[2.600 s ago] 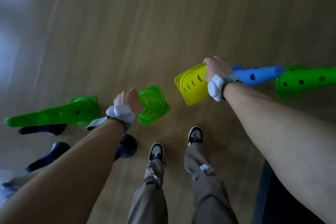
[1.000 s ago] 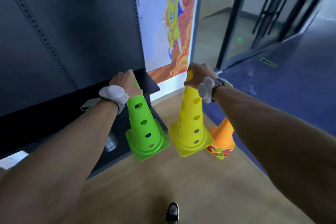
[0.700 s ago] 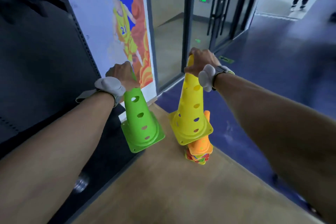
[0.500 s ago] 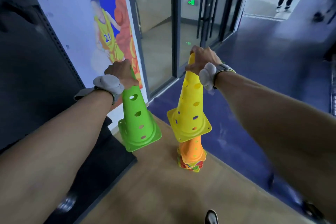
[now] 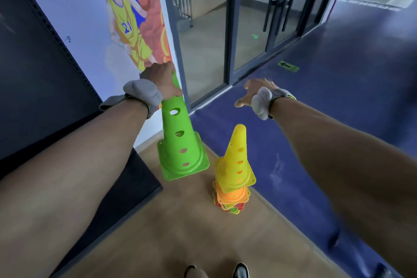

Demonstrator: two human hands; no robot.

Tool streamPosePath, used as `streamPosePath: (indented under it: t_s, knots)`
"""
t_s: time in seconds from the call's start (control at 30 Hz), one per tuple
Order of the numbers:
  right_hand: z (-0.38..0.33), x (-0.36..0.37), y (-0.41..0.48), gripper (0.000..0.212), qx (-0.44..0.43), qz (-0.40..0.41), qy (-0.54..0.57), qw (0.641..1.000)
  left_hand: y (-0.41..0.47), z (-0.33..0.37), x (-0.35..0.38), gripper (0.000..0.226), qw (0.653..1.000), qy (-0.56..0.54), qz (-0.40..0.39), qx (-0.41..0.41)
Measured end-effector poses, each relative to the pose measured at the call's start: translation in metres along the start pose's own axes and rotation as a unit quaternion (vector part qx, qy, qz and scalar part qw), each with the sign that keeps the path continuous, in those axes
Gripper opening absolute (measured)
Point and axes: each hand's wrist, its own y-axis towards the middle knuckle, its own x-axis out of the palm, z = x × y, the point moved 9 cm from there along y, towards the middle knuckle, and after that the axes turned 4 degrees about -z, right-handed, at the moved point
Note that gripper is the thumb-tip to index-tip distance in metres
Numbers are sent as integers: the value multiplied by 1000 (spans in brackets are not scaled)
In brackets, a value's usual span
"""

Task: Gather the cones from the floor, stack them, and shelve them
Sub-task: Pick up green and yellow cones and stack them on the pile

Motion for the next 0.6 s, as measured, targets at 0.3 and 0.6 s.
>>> streamPosePath:
  t_s: [0.3,0.6]
  knots:
    - [48,-17,30,40,59,34,29,997,50,77,-35,50,998,-15,18,64]
    - [60,-56,50,24,92,83,17,992,73,157,-19,43,990,9,-26,140]
